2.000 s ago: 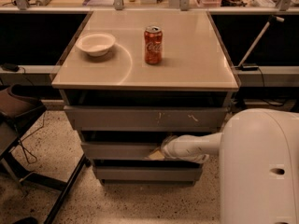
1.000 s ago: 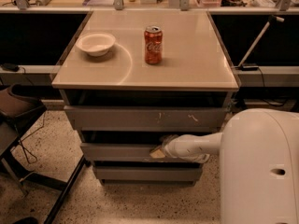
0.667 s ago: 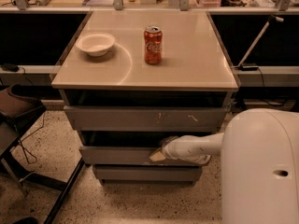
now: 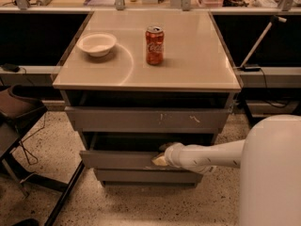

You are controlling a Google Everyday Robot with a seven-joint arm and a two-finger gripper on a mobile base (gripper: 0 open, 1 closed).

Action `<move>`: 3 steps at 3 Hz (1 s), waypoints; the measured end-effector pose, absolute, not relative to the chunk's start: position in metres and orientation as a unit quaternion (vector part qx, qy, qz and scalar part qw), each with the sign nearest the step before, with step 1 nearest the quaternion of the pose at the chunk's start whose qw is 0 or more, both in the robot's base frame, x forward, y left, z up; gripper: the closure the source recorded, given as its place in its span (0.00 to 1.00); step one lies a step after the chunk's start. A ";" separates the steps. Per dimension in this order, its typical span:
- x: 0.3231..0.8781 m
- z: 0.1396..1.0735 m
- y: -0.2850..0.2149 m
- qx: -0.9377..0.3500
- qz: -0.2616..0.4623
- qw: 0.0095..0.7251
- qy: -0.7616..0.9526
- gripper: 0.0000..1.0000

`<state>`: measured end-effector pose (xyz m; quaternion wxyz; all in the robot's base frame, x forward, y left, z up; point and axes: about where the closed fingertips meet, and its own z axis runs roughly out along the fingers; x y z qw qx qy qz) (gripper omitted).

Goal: Open middle drawer

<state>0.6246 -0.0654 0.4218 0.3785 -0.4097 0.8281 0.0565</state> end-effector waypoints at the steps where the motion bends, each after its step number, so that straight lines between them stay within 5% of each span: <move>1: 0.605 0.461 -0.067 -0.376 0.051 0.412 0.828 1.00; 2: 0.552 0.488 -0.033 -0.339 0.061 0.433 0.833 1.00; 3: 0.519 0.481 -0.009 -0.344 0.071 0.430 0.832 0.82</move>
Offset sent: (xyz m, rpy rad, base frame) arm -0.4070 0.0430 -0.0657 -0.0707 0.0414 -0.1691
